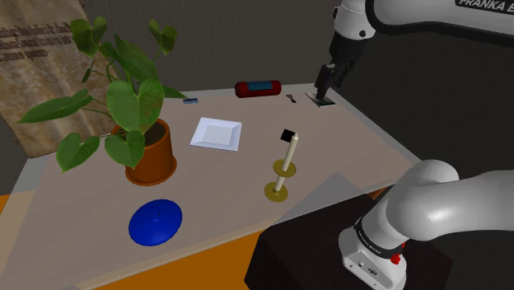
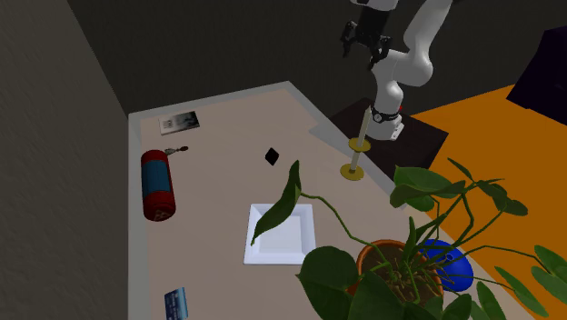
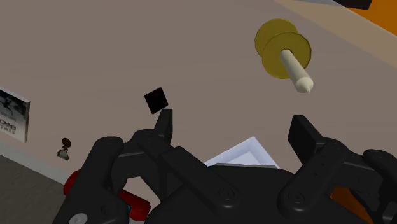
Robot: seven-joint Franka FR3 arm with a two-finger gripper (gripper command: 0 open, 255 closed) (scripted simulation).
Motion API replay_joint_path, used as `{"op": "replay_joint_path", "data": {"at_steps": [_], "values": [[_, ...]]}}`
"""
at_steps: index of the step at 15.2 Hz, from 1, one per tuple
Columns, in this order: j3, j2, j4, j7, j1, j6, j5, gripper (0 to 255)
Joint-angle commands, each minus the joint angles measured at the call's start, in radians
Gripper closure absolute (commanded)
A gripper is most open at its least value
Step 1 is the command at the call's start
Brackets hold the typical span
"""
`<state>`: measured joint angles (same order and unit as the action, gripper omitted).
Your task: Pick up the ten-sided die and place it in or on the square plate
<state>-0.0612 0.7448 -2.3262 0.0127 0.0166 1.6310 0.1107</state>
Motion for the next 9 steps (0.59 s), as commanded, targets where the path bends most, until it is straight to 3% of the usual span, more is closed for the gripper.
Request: {"op": "replay_joint_path", "data": {"at_steps": [1, 9], "values": [[0.000, 0.000, 0.000, 0.000, 0.000, 0.000, 0.000, 0], [0.057, -0.159, -0.106, 0.040, -0.034, 0.252, 0.061, 0]]}}
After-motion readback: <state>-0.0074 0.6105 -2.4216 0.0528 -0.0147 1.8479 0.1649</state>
